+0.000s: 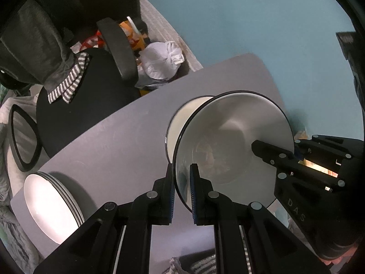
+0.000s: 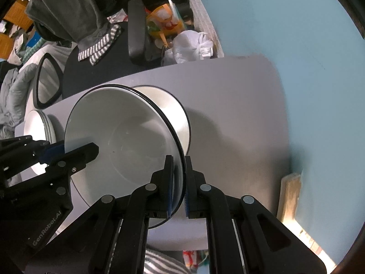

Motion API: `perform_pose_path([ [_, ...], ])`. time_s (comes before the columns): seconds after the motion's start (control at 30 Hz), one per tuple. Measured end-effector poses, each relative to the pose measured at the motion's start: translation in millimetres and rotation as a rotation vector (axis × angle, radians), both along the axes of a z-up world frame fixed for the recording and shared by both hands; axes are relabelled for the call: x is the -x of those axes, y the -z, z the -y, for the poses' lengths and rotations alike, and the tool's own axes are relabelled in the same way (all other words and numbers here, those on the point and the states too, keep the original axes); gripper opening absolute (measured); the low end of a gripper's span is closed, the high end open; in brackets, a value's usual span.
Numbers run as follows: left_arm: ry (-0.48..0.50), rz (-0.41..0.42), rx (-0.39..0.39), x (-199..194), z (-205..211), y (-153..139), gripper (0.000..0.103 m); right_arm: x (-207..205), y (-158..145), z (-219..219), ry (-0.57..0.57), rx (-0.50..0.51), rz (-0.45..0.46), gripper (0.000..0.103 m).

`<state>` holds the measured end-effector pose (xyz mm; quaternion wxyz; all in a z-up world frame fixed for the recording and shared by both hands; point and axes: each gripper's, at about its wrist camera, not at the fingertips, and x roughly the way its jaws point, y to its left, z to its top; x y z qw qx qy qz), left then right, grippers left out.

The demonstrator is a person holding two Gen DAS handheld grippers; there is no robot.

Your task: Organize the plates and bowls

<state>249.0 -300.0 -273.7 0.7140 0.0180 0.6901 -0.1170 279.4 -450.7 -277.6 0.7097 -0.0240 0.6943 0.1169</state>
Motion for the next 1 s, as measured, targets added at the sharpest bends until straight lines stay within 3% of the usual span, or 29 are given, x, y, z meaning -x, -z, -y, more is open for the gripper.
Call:
perform_pose_path([
  [0.7, -0.03, -0.075, -0.019, -16, -3, 30, 0.011, -23, 27, -6, -0.039, -0.007, -0.082, 0.007],
  [1.0, -0.029, -0.069, -0.025, -20, -4, 32, 0.011, -28, 27, -5, -0.041, -0.02, -0.111, 0.01],
])
